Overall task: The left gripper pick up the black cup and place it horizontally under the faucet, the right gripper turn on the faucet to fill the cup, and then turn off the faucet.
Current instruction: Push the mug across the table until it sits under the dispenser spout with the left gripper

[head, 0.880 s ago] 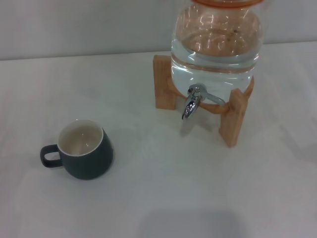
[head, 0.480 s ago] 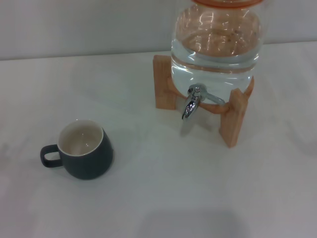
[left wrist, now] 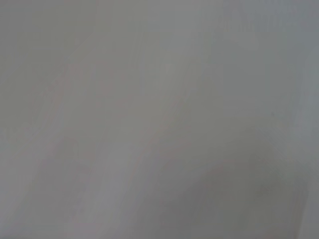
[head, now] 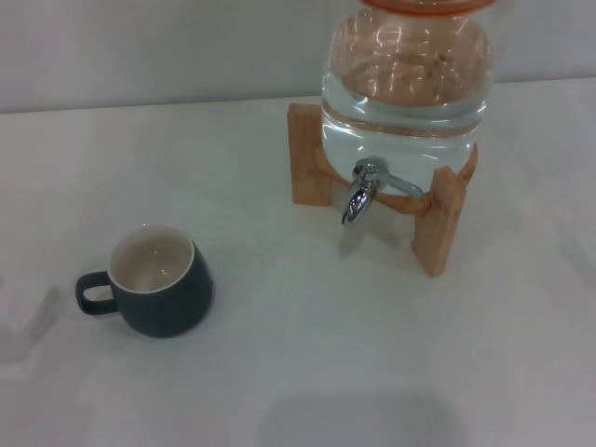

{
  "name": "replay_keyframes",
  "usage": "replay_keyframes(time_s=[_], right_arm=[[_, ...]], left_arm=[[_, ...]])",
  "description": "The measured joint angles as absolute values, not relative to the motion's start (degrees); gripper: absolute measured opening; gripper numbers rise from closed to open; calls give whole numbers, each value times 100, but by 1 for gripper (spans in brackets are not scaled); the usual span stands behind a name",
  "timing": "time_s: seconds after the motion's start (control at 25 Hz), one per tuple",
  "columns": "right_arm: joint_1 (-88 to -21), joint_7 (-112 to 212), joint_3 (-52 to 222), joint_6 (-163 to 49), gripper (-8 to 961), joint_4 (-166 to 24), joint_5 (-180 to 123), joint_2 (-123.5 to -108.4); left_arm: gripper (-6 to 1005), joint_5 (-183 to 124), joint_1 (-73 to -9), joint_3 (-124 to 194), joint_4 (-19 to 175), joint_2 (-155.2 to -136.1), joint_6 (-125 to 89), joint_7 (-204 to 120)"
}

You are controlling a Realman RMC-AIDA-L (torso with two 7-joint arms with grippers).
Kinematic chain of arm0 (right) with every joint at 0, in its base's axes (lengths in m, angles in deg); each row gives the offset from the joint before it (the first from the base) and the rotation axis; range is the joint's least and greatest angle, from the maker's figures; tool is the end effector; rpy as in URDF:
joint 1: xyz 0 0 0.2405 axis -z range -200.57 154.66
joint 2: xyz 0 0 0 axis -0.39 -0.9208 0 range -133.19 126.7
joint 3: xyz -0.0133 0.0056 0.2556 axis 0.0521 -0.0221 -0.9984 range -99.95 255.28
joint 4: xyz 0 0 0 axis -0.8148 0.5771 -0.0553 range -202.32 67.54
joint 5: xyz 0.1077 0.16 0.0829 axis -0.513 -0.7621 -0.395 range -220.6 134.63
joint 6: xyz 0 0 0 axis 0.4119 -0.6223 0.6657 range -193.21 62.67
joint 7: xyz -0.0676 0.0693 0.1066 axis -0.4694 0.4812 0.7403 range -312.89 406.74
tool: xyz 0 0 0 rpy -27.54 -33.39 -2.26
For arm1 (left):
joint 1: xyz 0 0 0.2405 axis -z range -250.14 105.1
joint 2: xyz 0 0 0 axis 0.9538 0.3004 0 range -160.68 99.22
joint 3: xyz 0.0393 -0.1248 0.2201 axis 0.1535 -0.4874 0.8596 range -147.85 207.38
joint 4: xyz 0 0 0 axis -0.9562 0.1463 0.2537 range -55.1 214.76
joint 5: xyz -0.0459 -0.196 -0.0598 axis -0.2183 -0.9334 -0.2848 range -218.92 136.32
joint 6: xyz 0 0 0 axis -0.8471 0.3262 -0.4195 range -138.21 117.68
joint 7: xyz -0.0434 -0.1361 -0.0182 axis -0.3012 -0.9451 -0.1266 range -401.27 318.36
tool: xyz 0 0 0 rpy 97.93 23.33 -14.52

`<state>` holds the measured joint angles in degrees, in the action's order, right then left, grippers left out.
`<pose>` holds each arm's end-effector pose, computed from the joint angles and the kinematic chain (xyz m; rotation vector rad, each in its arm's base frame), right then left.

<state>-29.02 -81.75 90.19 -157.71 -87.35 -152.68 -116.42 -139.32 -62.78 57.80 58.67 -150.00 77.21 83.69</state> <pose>0.4099 0.2016 0.1471 -1.3960 0.5414 0.9546 -0.3673 0.2367 0.0364 -1.8439 -0.7582 -1.0002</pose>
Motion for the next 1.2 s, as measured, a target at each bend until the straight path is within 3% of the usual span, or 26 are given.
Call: replay_keyframes(time_s=[0.84,1.2], right_arm=[[-2991,-8250,8964,-15702,821,-8743,-15285,-11714],[-3062,-8262,8976,-15725,820,-8785,-15262,-11775]], left_arm=[[888,-13262,-6282,5780,6457,-15002,7171,9237],[871,-12929,-5909,5780,6667,-14999,6722,9368]])
